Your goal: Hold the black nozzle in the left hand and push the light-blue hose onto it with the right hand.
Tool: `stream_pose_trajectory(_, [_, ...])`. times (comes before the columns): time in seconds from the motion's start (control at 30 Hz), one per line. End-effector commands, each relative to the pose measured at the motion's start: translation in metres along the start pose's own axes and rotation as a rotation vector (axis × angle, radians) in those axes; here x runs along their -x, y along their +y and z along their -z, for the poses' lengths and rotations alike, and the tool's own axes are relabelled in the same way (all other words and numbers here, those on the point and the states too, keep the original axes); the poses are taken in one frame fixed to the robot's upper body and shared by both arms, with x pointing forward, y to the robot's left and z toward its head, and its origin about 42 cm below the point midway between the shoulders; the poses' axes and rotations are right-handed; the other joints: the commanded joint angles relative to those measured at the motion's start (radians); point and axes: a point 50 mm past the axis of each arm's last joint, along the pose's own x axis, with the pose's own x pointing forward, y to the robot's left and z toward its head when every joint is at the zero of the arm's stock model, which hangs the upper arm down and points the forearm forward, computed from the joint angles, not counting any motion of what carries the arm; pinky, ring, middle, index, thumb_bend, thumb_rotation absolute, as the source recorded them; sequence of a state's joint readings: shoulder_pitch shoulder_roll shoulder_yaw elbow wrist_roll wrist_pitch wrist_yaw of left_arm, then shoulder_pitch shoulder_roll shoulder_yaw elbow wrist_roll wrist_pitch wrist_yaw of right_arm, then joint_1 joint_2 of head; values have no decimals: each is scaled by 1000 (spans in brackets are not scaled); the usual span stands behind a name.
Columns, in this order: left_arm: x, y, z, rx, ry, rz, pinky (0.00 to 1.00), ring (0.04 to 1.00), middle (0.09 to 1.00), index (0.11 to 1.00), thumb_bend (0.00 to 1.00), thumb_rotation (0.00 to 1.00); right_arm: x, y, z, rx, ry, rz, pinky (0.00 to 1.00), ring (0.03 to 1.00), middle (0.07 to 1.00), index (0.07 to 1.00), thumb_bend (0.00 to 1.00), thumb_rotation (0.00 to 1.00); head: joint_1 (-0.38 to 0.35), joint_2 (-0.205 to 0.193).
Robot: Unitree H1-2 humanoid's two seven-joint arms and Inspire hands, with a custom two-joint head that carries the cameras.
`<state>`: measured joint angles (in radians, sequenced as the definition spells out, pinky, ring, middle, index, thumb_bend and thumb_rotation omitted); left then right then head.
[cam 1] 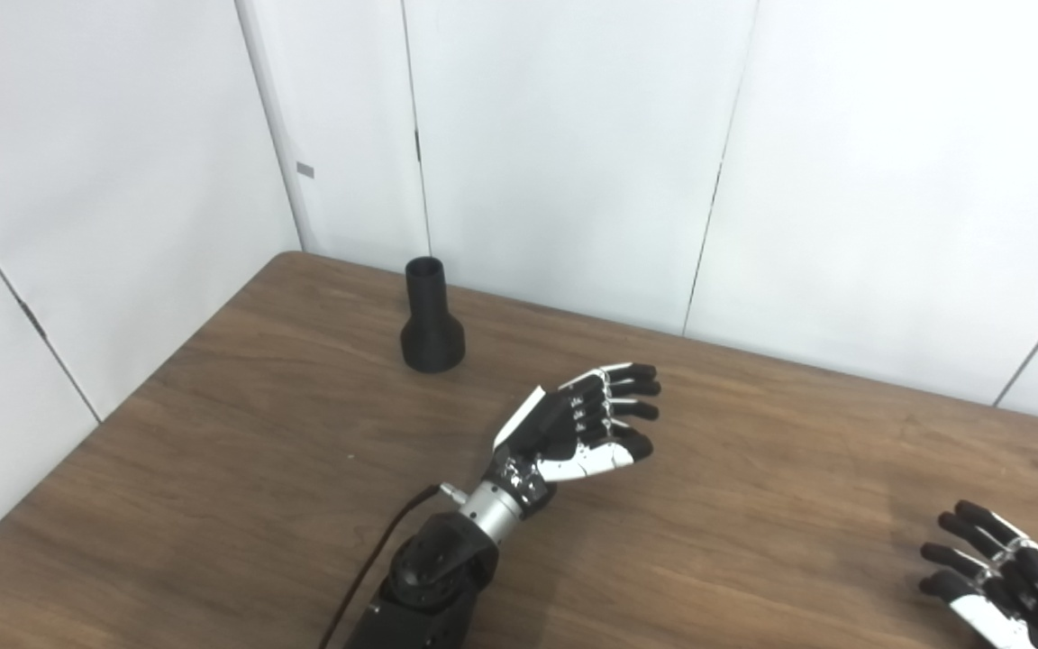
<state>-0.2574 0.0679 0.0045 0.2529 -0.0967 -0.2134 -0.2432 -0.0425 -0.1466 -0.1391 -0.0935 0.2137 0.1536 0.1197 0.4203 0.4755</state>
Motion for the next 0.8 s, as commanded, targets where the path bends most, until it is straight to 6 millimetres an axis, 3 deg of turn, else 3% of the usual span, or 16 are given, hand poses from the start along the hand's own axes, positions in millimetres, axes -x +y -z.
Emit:
stream_pose_trajectory(0.0, [25, 1, 17, -38, 62, -60, 541, 641, 720, 747, 749, 238, -4, 0, -17, -4, -64, 1, 472, 620, 724, 684, 992, 255, 0, 0])
stream_pose_trajectory(0.13, [25, 19, -10, -174, 19, -178, 500, 584, 659, 714, 675, 181, -6, -2, -15, -18, -61, 5, 464, 620, 720, 678, 992, 244, 1, -2])
stream_pose_trajectory(0.23, [28, 34, -32, -264, -12, -244, 525, 592, 645, 695, 634, 151, -8, -3, -15, -15, -64, 15, 442, 588, 703, 665, 1000, 265, 8, -5])
stream_pose_trajectory(0.33, [31, 50, -45, -325, -31, -288, 529, 603, 648, 682, 654, 186, -10, -4, -15, -18, -68, 16, 422, 567, 689, 659, 1000, 277, 10, -8])
stream_pose_trajectory(0.53, [38, 94, -66, -429, -36, -402, 627, 681, 700, 693, 708, 233, -13, -5, -15, 12, -77, 14, 404, 559, 682, 652, 1000, 286, 15, -14])
stream_pose_trajectory(0.7, [45, 122, -83, -460, -73, -548, 582, 676, 706, 698, 686, 124, -15, -6, -13, -2, -75, 19, 391, 545, 671, 645, 1000, 286, 18, -18])
stream_pose_trajectory(0.77, [46, 130, -88, -477, -90, -612, 558, 672, 707, 704, 700, 127, -15, -6, -13, -1, -75, 19, 387, 547, 672, 644, 1000, 291, 20, -17])
